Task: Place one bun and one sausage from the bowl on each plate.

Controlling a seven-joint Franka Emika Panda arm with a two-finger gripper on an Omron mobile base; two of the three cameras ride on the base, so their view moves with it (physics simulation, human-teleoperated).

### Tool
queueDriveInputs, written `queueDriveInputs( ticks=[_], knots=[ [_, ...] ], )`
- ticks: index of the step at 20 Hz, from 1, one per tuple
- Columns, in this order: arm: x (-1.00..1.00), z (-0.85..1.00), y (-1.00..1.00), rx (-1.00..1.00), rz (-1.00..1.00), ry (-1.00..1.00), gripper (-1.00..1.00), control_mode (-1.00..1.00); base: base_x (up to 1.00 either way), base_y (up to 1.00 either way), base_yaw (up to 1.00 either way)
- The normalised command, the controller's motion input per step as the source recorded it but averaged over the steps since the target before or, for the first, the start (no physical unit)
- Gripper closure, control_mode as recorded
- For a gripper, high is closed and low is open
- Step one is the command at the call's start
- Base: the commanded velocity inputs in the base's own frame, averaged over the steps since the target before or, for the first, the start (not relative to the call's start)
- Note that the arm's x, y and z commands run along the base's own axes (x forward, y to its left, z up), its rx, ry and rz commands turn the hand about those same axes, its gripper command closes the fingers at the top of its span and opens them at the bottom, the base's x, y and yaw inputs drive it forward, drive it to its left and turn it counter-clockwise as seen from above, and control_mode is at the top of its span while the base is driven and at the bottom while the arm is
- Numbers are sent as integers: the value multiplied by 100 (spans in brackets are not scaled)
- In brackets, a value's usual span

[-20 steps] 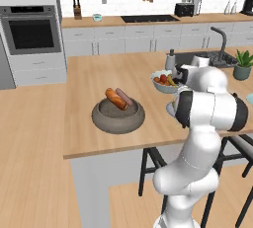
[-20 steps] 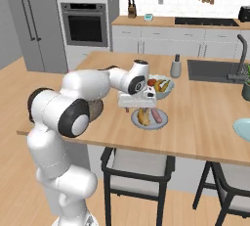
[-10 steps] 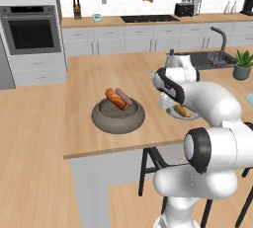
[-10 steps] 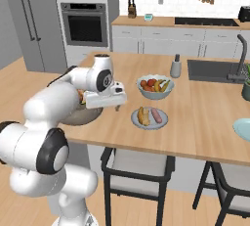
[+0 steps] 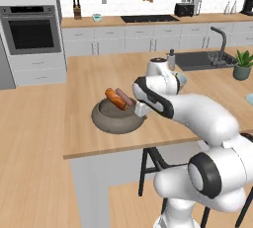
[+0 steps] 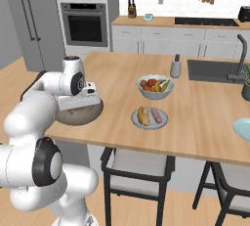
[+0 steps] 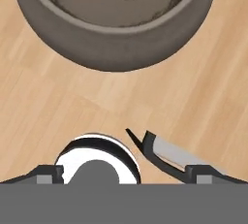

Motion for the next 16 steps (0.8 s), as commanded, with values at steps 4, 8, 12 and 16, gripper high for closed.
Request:
queueDriveInputs(
  ticks=[4, 8, 12, 16],
  knots=[
    [39, 1, 100, 3, 0, -4, -100, -100, 0, 0, 0],
    [84, 2, 76, 0, 0, -5, -100, -100, 0, 0, 0],
    [89, 13, 39, 2, 0, -15, -100, -100, 0, 0, 0],
    [53, 1, 5, 10, 0, -14, -100, -100, 0, 0, 0]
  ],
)
